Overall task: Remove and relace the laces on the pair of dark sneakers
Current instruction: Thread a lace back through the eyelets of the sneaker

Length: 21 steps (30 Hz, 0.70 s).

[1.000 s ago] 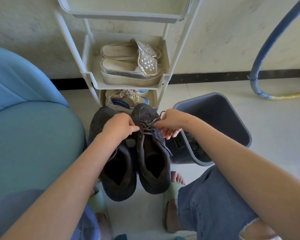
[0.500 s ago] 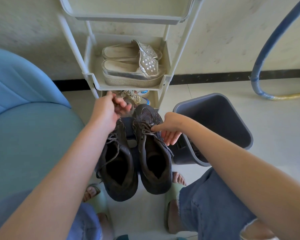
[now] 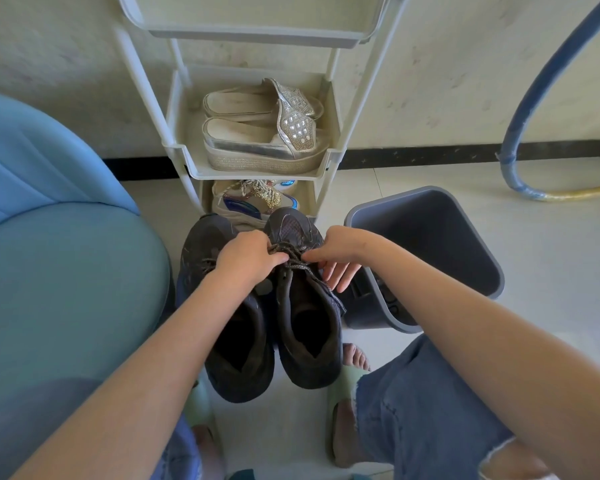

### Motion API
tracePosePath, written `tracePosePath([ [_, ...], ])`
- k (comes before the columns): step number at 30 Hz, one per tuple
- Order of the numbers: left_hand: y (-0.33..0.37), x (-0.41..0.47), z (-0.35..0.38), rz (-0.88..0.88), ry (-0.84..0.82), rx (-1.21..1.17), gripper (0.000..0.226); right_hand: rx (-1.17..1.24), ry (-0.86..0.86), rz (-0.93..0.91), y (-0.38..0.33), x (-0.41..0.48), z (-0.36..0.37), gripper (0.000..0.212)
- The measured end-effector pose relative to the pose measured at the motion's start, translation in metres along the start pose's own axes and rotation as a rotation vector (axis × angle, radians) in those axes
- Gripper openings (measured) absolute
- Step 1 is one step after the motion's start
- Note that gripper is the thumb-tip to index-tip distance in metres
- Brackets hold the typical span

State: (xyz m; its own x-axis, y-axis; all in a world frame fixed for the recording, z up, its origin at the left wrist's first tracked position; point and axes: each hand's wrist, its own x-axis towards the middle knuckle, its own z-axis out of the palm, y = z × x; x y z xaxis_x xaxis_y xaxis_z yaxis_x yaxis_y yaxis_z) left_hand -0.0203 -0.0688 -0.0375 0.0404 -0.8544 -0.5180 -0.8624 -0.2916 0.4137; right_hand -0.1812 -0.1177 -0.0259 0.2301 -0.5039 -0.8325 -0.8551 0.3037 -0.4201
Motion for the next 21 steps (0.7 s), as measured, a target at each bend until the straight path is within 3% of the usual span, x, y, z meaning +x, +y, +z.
tracePosePath([
  [4,-0.007,0.004,-0.006,-0.011,-0.014,-0.044,0.027,0.007,0.008,-0.001,0.001,0.002,0.001,0.039],
  [7,-0.007,0.003,-0.008,0.018,0.129,-0.069,0.023,-0.021,0.056,-0.014,0.001,0.004,-0.002,0.039],
  [12,0.002,0.000,-0.027,0.102,0.254,-0.538,0.024,0.068,0.274,-0.174,-0.002,0.003,-0.016,0.029],
  [16,0.010,-0.009,-0.048,0.167,0.352,-0.605,0.024,0.032,0.295,-0.279,-0.001,-0.001,-0.020,0.019],
  [18,0.013,-0.013,-0.052,0.231,0.329,-0.631,0.025,0.047,0.253,-0.298,-0.002,-0.006,-0.020,0.017],
  [21,0.022,-0.018,-0.055,0.267,0.123,-0.865,0.037,0.224,0.178,-0.358,-0.007,-0.015,-0.021,0.022],
])
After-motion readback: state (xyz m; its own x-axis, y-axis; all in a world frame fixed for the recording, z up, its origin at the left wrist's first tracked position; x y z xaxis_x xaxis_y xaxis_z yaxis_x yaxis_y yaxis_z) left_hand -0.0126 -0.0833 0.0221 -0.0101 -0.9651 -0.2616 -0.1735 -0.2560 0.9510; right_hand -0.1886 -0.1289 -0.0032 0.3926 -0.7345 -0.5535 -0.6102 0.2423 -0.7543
